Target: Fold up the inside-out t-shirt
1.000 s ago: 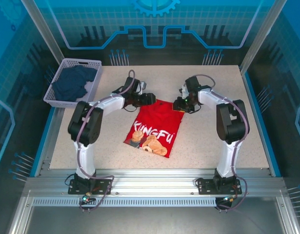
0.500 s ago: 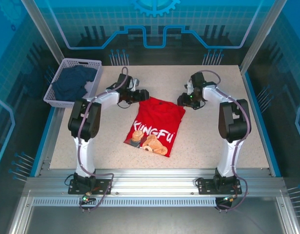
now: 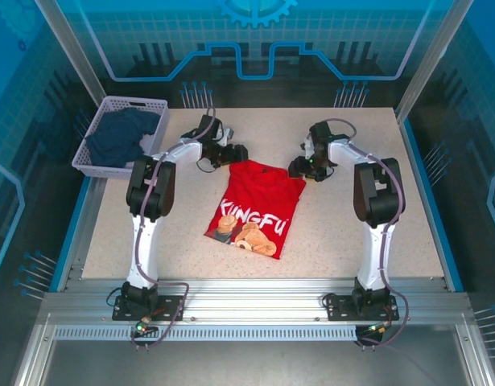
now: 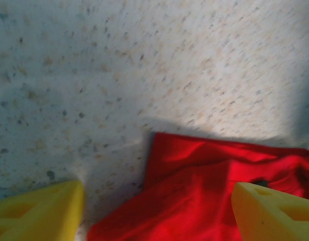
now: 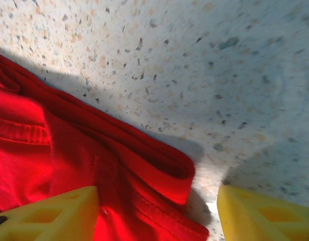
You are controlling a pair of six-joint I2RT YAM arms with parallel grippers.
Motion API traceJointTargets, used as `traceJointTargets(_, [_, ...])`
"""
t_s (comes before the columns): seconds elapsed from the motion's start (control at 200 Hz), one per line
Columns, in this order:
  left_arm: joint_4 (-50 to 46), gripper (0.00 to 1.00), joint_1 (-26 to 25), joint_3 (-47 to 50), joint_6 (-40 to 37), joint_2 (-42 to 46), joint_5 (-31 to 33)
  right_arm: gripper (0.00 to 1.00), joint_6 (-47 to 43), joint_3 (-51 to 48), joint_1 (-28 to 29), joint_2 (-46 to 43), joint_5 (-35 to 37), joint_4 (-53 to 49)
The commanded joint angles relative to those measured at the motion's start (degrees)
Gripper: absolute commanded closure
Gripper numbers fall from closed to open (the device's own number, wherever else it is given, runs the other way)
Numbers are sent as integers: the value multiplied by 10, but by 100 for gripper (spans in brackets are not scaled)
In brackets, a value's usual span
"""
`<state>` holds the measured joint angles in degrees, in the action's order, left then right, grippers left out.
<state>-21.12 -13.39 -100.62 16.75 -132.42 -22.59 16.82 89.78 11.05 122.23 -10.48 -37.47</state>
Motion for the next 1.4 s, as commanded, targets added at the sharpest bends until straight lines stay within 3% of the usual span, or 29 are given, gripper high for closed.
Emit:
traceJointTargets(0.0, [-60, 23, -8, -19, -22, -22, -44, 37, 6, 15, 21, 19, -18, -21])
traceJointTargets(0.155, [-57, 30, -19, 3, -35, -24, -80, 45, 16, 7, 40, 25, -21, -10])
traceJointTargets(0.445, [-64, 61, -22, 5, -47, -36, -92, 70, 29, 5, 48, 29, -24, 14])
traceJointTargets(0.7, [-28, 100, -3, -8, -24, -36, -99, 93, 1, 10, 36, 19, -15, 55])
traceJointTargets(0.89, [53, 100, 15, -35, 17, -14, -124, 99, -14, 70, 1, 24, -71, 86])
traceJointTargets(1.171, [62, 100, 35, -179, 54, -16, -130, 99, -40, 268, -22, 37, -114, 43])
traceJointTargets(1.291, [90, 100, 35, -166, 60, 47, -135, 99, -59, 295, -21, -8, -125, 34])
traceJointTargets(1.396, [128, 100, 34, -112, 71, 121, -138, 99, -62, 253, -18, -81, -143, 60])
